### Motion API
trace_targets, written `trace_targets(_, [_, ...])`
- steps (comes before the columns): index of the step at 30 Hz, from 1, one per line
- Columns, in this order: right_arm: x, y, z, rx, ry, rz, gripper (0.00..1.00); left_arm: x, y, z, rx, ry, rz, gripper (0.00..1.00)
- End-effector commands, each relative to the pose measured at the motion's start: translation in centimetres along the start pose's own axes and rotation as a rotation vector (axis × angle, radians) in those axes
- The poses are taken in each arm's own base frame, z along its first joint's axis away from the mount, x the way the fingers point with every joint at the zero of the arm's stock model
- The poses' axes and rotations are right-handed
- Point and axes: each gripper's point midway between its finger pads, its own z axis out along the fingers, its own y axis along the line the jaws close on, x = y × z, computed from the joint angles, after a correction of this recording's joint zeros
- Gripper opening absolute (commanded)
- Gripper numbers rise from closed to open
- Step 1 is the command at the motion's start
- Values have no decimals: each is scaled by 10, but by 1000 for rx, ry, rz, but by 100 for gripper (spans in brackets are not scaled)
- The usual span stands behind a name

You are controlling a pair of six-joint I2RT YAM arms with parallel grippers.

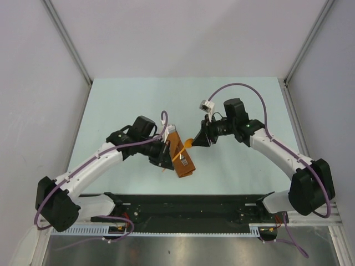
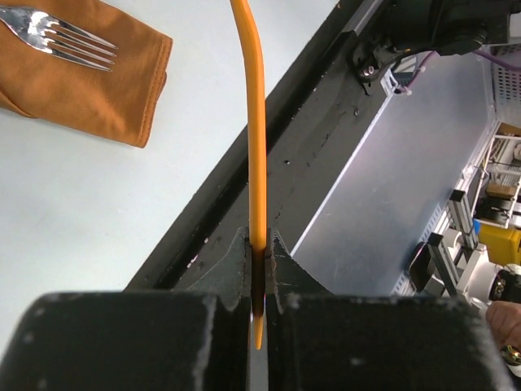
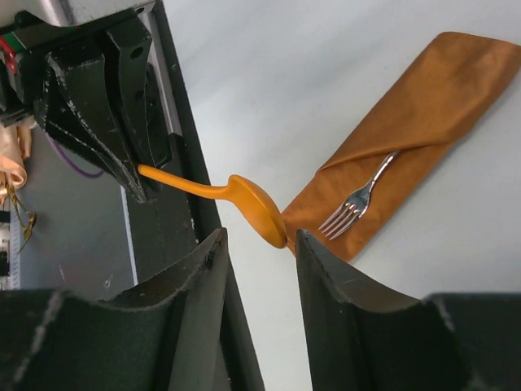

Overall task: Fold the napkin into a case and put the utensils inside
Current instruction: Pass from the left arm to the right

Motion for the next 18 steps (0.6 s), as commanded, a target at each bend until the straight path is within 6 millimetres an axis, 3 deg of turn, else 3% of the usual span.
trace_targets(1, [0, 18, 7, -93, 11, -84, 43, 4, -14, -6, 72, -4, 57, 0])
trace_targets(5, [-3, 16, 14, -85, 12, -97, 41, 6, -15, -6, 89, 14, 57, 0])
trace_targets(8, [-9, 22, 18, -124, 7, -91, 18, 6, -16, -6, 86, 23, 58, 0])
trace_targets(9, [-3, 20, 21, -129, 36, -48, 0, 3, -11, -6, 54, 15, 54, 0])
trace_targets(10, [-1, 18, 22, -120, 45, -19, 0, -6, -9, -10, 24, -9, 38, 2])
trace_targets(11, [4, 17, 22, -103, 59, 40, 0, -14, -5, -14, -11, -38, 23, 10])
trace_targets(12, [8, 14, 21, -67, 64, 86, 0, -26, 12, -20, -114, -99, -2, 35])
trace_targets(13, [26, 5, 21, -2, 86, 164, 0, -44, 23, -30, -172, -187, -67, 45])
trace_targets(15, [39, 8, 19, 57, 76, 356, 0, -66, 37, -50, -264, -328, -94, 66])
trace_targets(16, [36, 11, 14, 101, 26, 390, 0, -81, 50, -62, -309, -416, -139, 66])
trace_targets(17, [62, 20, 17, 115, 48, 459, 0, -88, 55, -68, -323, -457, -159, 67])
trace_targets(18, [58, 26, 16, 142, -2, 584, 0, -93, 60, -73, -340, -489, -189, 68])
